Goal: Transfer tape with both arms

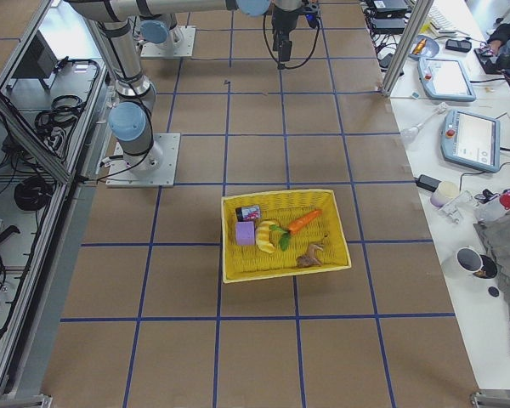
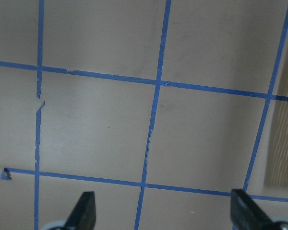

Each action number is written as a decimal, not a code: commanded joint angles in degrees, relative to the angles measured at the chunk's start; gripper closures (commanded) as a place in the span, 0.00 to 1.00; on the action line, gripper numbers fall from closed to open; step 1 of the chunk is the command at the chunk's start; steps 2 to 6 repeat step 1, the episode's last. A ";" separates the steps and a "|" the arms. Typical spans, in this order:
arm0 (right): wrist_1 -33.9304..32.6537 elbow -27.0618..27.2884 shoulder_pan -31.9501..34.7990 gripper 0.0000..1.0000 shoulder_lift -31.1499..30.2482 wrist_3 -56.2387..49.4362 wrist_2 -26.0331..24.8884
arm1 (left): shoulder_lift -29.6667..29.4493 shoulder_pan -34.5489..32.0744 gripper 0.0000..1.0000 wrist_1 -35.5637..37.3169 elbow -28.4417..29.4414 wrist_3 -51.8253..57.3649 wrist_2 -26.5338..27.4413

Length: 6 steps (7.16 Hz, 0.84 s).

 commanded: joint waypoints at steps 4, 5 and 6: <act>0.59 0.24 -0.04 0.00 -0.04 -1.01 -0.13 | 1.00 -0.04 0.00 -0.41 -0.24 0.04 0.20; 0.59 0.24 -0.04 0.00 -0.04 -1.01 -0.13 | 1.00 -0.04 0.00 -0.41 -0.24 0.04 0.20; 0.59 0.24 -0.04 0.00 -0.04 -1.01 -0.13 | 1.00 -0.04 0.00 -0.41 -0.24 0.04 0.20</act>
